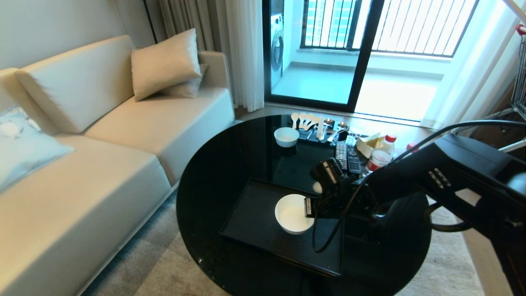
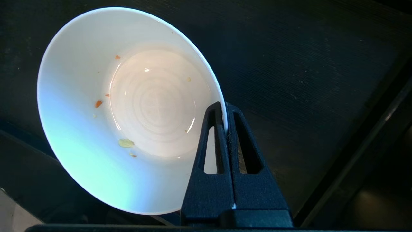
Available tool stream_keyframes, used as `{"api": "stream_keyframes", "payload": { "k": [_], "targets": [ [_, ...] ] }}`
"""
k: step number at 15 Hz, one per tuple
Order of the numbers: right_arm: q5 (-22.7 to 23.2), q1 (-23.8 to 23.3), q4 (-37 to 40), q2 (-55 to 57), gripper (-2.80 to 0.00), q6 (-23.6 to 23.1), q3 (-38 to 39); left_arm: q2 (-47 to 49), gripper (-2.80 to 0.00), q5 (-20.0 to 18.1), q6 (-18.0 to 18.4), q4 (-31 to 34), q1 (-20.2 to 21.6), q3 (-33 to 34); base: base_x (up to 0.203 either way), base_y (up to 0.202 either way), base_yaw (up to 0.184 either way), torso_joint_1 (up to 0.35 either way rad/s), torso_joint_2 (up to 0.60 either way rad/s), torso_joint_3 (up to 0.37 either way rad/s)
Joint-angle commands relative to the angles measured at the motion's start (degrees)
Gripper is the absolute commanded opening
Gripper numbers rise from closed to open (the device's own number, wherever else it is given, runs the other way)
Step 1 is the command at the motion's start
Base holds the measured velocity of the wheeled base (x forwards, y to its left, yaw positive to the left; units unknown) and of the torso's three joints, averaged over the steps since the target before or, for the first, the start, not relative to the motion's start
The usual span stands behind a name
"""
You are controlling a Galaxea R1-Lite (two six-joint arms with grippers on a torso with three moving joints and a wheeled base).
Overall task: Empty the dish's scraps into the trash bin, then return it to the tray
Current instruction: Put the bowl back to the table
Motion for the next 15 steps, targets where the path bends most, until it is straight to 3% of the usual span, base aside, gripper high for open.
{"api": "stream_keyframes", "payload": {
  "k": [1,15],
  "targets": [
    [-0.02,-0.4,-0.18,2.24,-2.8,0.12,-1.32,-0.02,-2.8,0.02,-0.07,-0.04,0.0,0.0,0.0,0.0,0.0,0.0,0.0,0.0],
    [0.06,-2.66,-0.33,4.06,-2.8,0.21,-2.37,-0.02,-2.8,0.02,-0.07,-0.04,0.0,0.0,0.0,0.0,0.0,0.0,0.0,0.0]
  ]
}}
